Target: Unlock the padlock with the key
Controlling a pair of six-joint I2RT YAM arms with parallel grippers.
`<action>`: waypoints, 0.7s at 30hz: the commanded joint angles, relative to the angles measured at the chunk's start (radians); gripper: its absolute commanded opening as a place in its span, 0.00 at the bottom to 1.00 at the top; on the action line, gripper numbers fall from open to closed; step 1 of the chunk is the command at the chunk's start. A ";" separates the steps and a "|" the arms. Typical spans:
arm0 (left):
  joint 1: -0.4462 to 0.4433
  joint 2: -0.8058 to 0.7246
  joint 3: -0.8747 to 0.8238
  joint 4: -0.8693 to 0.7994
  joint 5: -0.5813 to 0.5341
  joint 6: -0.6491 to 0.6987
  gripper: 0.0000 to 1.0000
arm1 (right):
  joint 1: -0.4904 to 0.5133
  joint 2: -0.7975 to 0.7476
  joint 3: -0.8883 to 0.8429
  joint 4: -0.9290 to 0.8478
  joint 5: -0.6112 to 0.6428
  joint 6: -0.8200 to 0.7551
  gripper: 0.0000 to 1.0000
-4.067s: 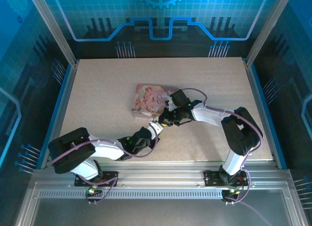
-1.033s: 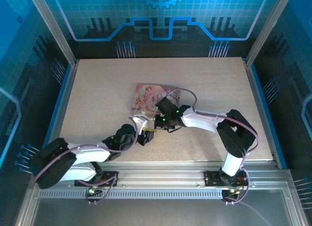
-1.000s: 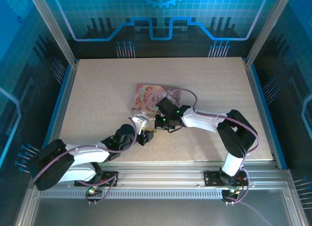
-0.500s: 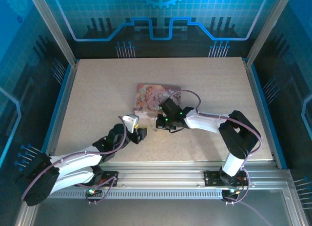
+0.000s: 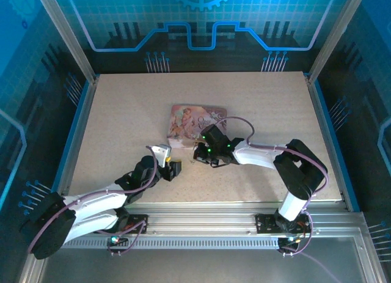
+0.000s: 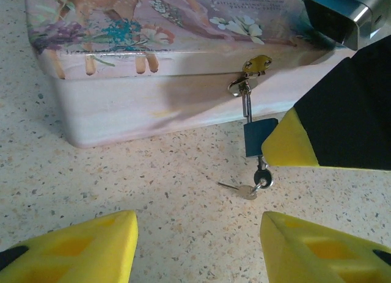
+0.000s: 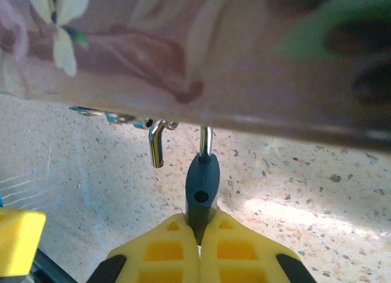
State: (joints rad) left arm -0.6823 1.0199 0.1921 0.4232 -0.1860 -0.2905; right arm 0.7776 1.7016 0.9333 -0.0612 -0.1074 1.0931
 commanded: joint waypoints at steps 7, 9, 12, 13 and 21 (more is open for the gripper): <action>0.014 -0.028 -0.023 -0.005 0.033 -0.010 0.56 | -0.032 -0.032 -0.042 0.011 0.009 0.072 0.00; 0.018 -0.036 -0.024 -0.011 0.036 -0.009 0.56 | -0.043 -0.041 -0.043 0.001 0.011 0.066 0.00; 0.023 -0.048 -0.027 -0.018 0.042 -0.009 0.56 | -0.063 -0.060 -0.048 -0.011 0.012 0.054 0.00; 0.023 -0.053 -0.027 -0.022 0.042 -0.009 0.56 | -0.072 -0.065 -0.048 -0.016 0.012 0.049 0.00; 0.028 -0.083 -0.033 -0.041 0.049 -0.010 0.56 | -0.156 -0.136 -0.116 -0.045 -0.007 -0.009 0.00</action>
State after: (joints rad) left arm -0.6662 0.9531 0.1772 0.3969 -0.1589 -0.2905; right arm 0.6460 1.6020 0.8364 -0.0685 -0.1131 1.1137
